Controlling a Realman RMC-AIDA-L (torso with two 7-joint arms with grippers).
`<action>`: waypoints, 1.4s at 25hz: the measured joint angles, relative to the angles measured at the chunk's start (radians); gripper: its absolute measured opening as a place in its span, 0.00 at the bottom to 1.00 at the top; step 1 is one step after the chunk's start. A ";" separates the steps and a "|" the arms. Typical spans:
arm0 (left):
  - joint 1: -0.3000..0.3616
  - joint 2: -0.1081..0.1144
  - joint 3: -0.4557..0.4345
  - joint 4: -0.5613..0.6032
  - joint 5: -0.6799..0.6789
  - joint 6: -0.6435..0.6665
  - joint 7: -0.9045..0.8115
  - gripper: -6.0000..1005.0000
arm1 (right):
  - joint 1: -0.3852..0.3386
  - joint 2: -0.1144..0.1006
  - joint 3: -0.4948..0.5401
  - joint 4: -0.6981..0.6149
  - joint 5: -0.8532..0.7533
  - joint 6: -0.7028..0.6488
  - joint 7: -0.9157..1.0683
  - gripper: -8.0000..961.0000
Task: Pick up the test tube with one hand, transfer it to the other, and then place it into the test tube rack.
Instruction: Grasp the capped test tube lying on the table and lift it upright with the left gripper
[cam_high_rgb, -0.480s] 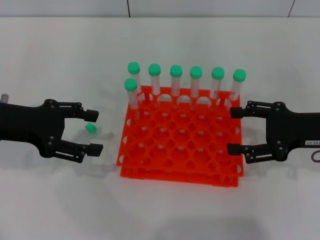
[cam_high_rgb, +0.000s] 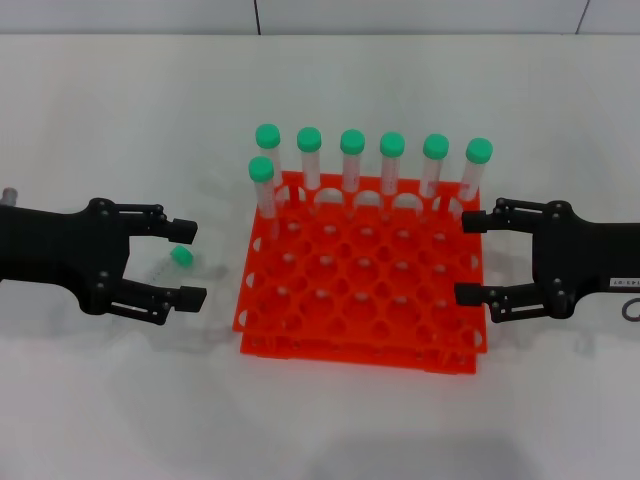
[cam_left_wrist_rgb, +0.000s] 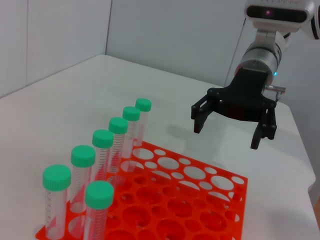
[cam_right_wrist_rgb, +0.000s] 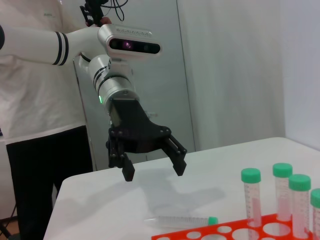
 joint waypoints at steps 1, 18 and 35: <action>0.000 0.000 0.000 0.000 0.000 0.000 -0.002 0.85 | -0.001 0.000 0.002 0.000 0.002 0.000 0.000 0.90; -0.013 -0.022 -0.001 0.318 0.138 0.004 -0.635 0.83 | -0.051 0.015 0.122 0.019 0.118 0.043 -0.095 0.90; -0.273 -0.064 0.135 0.332 0.717 0.043 -1.043 0.81 | -0.036 0.015 0.133 0.008 0.166 0.127 -0.119 0.90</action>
